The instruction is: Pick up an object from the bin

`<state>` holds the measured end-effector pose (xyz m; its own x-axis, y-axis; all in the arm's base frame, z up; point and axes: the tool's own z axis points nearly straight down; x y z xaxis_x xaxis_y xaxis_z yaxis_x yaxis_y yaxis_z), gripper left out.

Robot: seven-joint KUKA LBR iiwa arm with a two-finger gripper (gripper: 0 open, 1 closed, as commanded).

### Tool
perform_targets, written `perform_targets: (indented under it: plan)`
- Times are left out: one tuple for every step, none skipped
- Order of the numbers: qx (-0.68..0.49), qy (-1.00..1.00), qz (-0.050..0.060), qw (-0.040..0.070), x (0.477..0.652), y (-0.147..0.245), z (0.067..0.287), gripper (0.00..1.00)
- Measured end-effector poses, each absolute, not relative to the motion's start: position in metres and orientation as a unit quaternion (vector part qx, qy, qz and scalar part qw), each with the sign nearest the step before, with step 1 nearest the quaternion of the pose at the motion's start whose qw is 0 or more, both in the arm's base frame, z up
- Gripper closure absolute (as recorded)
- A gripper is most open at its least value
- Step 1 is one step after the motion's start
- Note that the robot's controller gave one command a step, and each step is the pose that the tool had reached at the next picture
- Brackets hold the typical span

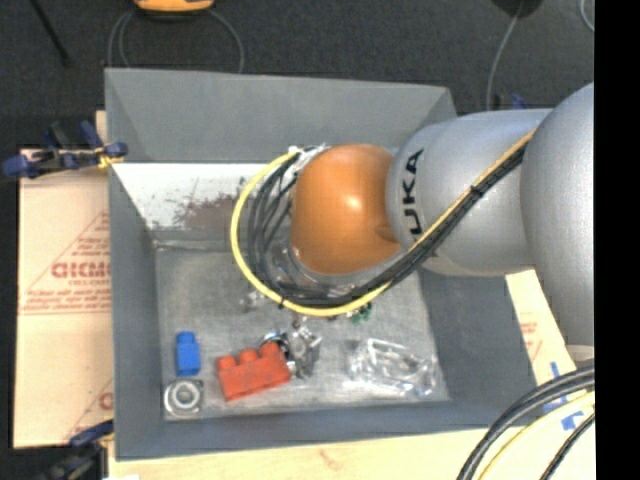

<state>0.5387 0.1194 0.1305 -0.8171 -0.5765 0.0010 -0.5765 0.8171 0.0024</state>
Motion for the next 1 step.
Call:
perform_targets:
  plan:
    - [0.325, -0.946, -0.002, 0.001, 0.5264, 0.1166, 0.084, 0.0]
